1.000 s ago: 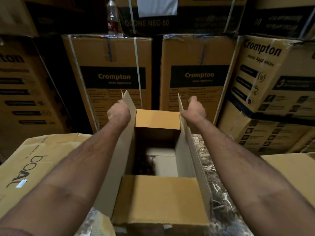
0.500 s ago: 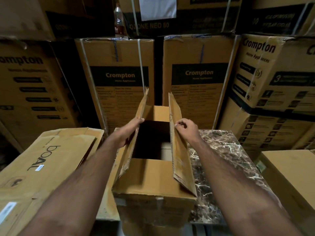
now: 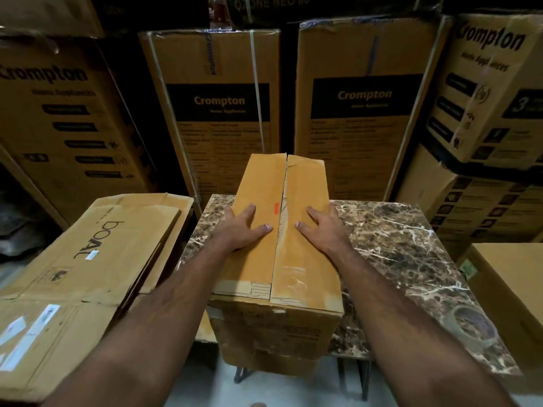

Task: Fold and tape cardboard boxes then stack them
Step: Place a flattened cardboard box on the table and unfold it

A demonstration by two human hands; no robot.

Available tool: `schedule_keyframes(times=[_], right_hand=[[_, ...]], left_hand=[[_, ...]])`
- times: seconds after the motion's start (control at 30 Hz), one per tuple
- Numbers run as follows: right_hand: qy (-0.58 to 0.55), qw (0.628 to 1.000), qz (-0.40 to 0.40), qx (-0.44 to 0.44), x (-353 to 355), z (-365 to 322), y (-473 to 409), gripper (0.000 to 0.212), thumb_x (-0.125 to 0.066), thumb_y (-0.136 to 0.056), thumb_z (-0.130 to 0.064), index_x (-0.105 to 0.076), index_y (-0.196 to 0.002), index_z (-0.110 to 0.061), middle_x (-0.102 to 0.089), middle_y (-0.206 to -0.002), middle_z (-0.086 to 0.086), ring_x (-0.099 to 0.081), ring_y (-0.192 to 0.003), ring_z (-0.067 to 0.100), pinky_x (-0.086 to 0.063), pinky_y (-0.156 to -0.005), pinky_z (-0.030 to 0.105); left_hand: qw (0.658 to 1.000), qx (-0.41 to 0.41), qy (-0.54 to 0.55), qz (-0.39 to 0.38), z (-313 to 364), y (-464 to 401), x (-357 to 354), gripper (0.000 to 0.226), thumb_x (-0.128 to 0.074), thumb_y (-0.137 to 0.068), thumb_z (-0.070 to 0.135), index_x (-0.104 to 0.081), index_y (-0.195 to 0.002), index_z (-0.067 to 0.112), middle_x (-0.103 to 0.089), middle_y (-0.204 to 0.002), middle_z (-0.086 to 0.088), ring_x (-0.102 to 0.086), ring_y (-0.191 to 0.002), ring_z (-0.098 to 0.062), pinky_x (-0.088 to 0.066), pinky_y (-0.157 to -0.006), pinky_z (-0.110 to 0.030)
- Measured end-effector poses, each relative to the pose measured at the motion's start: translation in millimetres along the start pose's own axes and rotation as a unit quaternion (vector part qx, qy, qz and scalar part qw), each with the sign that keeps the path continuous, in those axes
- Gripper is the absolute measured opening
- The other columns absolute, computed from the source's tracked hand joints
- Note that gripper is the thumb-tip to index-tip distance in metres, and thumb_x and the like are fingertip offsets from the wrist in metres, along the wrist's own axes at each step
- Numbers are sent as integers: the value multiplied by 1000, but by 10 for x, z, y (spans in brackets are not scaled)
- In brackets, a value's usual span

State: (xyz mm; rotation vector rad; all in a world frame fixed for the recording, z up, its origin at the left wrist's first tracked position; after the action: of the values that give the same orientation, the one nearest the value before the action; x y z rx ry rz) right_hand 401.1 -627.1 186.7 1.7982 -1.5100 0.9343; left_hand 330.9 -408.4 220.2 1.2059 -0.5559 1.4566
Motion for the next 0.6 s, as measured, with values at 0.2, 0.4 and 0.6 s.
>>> schedule_keyframes(times=[0.2,0.4,0.6], right_hand=[[17,999,15,36,72,-44,-123,69,-61,-90,-63,-48,-149,-29,-23,-160,14,-38,-140,37,-39,-110,47],[29,999,9,38,82,-100,-513,68,-60,-91,-62,-48,-149,-28,-21,-164,13,-36,-143,35,-36,-114,48],[44,998,2,40,40,-194,-912,66,-60,-93,-60,-48,-149,-27,-21,-164,14,-36,-144,34,-36,-112,47]], left_hand=[[994,7,-58,90,71,-51,-40,87,-37,-87,82,-11,-158,40,-5,-165,-19,-31,-143,-45,-34,-109,-61],[992,9,-42,122,116,-414,-22,86,-38,-84,84,-18,-156,40,-11,-163,-21,-42,-133,-47,-47,-98,-53],[989,27,-31,139,156,-756,69,84,-41,-86,81,-22,-155,38,-15,-162,-19,-41,-134,-45,-47,-97,-52]])
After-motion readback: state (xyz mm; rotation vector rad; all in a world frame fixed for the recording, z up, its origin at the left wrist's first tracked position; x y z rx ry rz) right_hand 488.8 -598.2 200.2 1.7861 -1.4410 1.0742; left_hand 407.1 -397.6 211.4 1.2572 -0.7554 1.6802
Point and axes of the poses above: each hand's wrist, its own y-axis away from the middle knuckle, its own x-axis out of the back of the hand, z = x × y, the point moved 2 cm from there along -y, towards the middle knuckle
